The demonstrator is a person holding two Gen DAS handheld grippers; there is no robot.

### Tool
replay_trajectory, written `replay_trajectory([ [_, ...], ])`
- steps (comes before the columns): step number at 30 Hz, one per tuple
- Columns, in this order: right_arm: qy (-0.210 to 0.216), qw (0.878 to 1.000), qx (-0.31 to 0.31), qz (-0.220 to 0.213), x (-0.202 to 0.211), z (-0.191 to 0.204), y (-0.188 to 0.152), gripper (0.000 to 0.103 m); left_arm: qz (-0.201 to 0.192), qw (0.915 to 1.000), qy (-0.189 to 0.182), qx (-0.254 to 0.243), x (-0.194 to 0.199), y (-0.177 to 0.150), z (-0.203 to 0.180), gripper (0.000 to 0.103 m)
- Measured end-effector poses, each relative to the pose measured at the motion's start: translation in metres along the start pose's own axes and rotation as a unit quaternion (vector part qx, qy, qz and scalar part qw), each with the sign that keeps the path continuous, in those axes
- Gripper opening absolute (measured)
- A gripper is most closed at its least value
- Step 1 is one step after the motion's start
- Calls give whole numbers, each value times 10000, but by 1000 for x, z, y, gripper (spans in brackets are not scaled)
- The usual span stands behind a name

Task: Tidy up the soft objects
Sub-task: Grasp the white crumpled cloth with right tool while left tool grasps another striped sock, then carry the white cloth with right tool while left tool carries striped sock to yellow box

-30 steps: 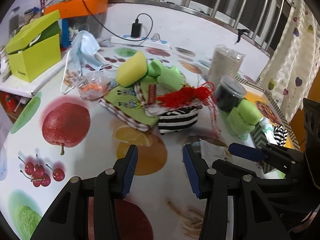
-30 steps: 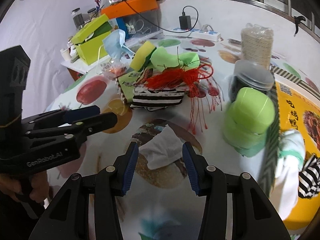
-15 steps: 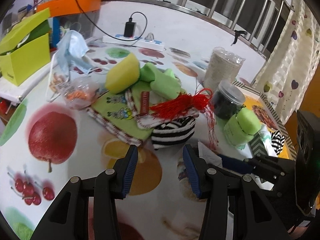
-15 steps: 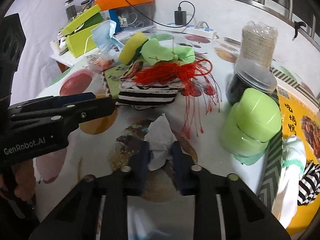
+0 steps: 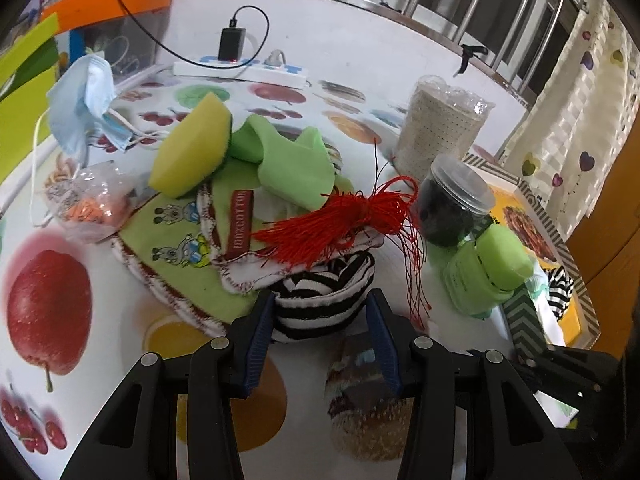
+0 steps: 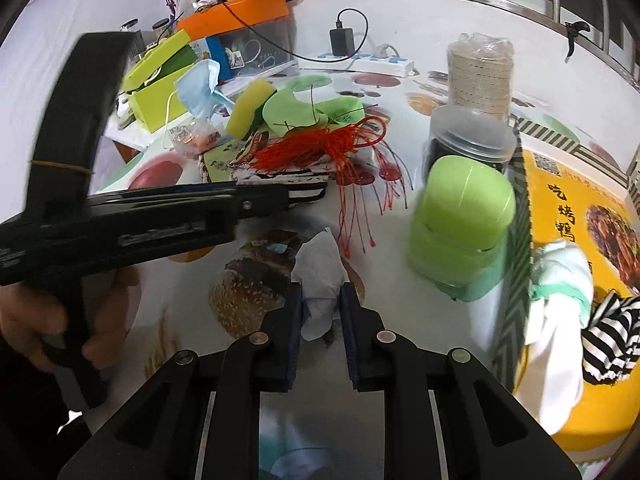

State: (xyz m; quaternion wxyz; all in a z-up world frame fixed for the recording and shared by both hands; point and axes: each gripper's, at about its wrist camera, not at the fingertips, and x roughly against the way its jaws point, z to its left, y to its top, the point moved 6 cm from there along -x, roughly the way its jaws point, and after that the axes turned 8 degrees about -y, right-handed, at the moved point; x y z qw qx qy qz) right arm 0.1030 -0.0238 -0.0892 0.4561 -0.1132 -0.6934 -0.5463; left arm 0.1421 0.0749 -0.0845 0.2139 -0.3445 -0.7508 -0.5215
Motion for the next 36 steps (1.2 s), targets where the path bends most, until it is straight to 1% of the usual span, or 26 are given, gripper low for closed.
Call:
replay_trajectory([
  [7, 7, 9999, -66, -87, 6, -5, 1, 20, 26, 9999, 131, -83, -12, 7, -2, 45],
  [8, 11, 9999, -72, -94, 7, -5, 1, 20, 28, 9999, 150, -68, -14, 8, -3, 42],
  [9, 14, 9999, -79, -99, 8, -6, 1, 20, 32, 9999, 155, -55, -15, 9, -4, 28],
  [10, 14, 9999, -94, -111, 9, -6, 1, 20, 32, 9998, 176, -54, -15, 9, -4, 17],
  [13, 14, 9998, -125, -141, 12, -9, -1, 20, 49, 9994, 338, -101, -17, 10, -2, 11],
  [18, 26, 9996, -170, -216, 20, -13, -2, 20, -87, 9998, 166, -90, -2, 7, -6, 10],
  [24, 56, 9993, -188, -329, 31, -13, -3, 20, -207, 9998, -21, -72, 23, -5, -12, 10],
  [30, 83, 9987, -155, -473, 46, -9, -7, 20, -274, 9996, -76, -61, 44, -18, -17, 10],
  [36, 93, 9980, -129, -605, 67, -4, -18, 20, -315, 9993, -143, -167, 66, -34, -30, 10],
])
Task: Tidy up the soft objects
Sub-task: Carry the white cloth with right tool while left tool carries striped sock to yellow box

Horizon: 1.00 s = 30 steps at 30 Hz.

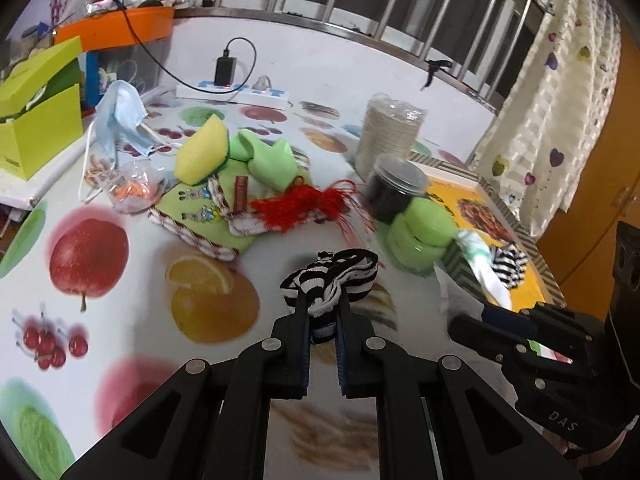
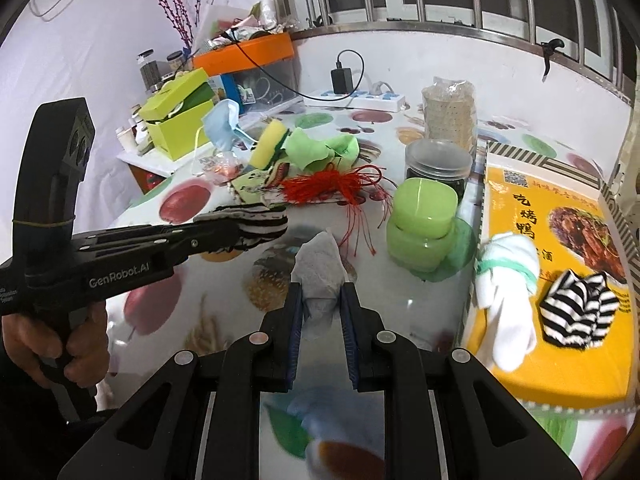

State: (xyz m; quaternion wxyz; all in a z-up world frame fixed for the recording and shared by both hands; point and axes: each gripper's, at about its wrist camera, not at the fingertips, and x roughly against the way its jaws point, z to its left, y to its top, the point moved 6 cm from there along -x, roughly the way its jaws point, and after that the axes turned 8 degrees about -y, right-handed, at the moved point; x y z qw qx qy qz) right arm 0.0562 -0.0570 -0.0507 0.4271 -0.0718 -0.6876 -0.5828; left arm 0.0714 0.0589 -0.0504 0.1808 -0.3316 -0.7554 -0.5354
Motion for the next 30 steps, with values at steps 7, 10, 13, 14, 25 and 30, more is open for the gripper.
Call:
replay_trajectory([
  [7, -63, 9999, -23, -139, 26, 0, -13, 20, -61, 9997, -124, -199, 25, -16, -23, 10],
  [10, -116, 9997, -70, -189, 36, -3, -19, 20, -84, 9993, -196, -294, 34, -21, -34, 10],
  [13, -182, 9995, -120, -244, 45, -6, -22, 20, -75, 9988, -276, -402, 39, -26, -46, 10],
  [14, -210, 9993, -146, -263, 47, -8, -23, 20, -68, 9986, -305, -435, 40, -28, -49, 10],
  [25, -513, 9968, -460, -415, 69, -40, -32, 20, 54, 9943, -663, -835, 34, -35, -95, 10],
  [30, -679, 9950, -591, -435, 74, -55, -35, 20, 106, 9918, -814, -978, 26, -35, -114, 10],
])
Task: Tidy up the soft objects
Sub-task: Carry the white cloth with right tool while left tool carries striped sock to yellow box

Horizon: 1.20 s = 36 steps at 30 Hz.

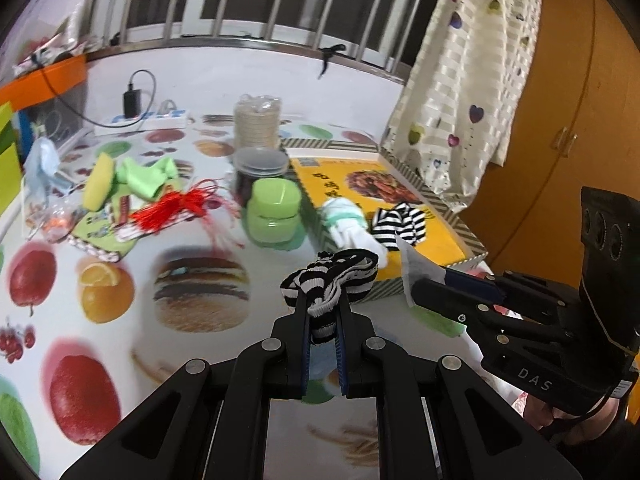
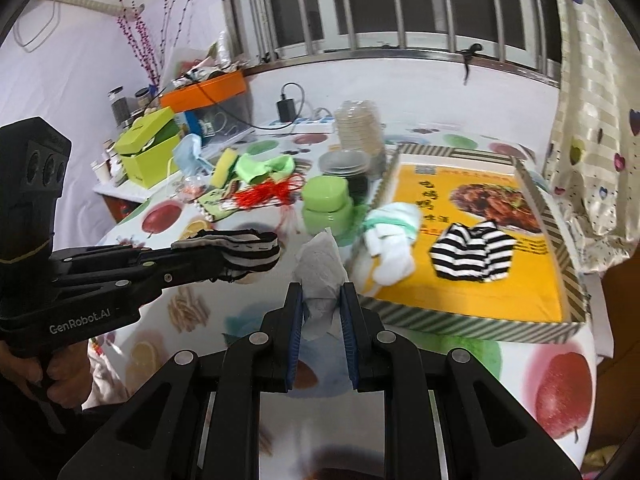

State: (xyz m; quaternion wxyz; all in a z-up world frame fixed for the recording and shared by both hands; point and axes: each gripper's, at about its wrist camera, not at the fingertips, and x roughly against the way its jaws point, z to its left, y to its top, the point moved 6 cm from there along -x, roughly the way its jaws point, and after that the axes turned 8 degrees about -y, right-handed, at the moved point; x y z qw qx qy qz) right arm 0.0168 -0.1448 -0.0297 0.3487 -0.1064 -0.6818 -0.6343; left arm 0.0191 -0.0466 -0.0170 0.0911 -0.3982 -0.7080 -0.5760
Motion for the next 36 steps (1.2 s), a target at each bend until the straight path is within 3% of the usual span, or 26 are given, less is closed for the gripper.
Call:
replay_trajectory([
  [36, -845, 9935, -666, 364, -47, -107, 12, 20, 472, 9982, -260, -257, -110, 38, -26, 10],
])
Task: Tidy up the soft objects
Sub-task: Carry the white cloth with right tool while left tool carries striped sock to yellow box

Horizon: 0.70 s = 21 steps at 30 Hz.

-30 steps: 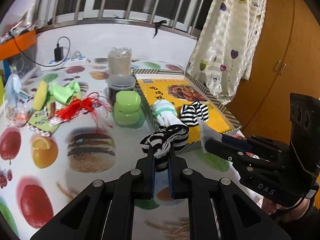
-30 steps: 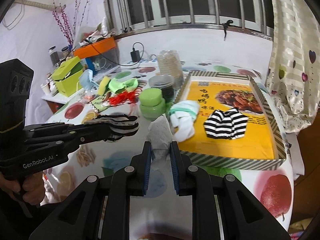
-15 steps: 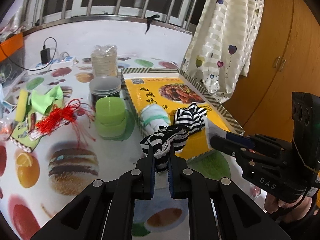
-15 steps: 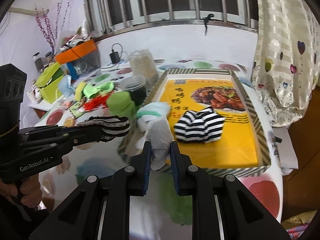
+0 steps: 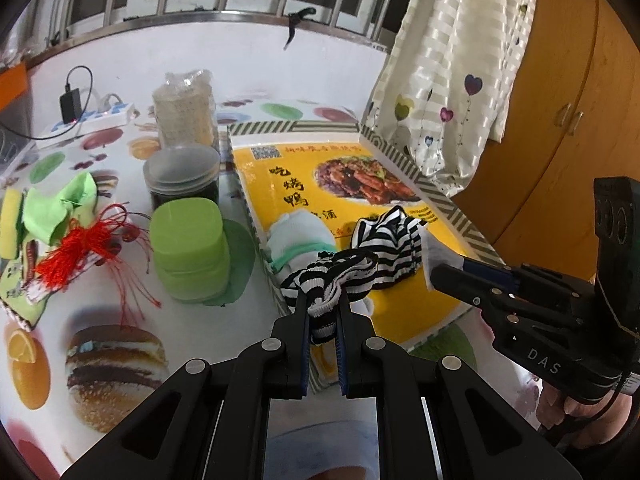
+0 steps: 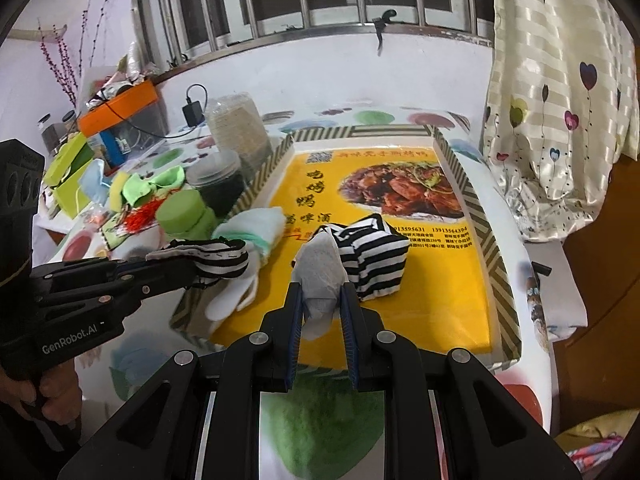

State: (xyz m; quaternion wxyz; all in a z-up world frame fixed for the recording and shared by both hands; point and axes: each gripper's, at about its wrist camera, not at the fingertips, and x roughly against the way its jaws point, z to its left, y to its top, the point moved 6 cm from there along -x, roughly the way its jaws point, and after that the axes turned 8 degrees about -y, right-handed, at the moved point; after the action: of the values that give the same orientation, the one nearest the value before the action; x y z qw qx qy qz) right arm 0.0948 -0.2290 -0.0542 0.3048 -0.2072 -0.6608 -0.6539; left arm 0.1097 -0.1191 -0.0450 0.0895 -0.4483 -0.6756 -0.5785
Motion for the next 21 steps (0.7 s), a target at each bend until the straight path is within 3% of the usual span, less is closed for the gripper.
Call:
replay_trajectory([
  [21, -113, 9992, -173, 333, -44, -13, 11, 20, 314, 9995, -90, 9, -50, 15, 4, 10],
])
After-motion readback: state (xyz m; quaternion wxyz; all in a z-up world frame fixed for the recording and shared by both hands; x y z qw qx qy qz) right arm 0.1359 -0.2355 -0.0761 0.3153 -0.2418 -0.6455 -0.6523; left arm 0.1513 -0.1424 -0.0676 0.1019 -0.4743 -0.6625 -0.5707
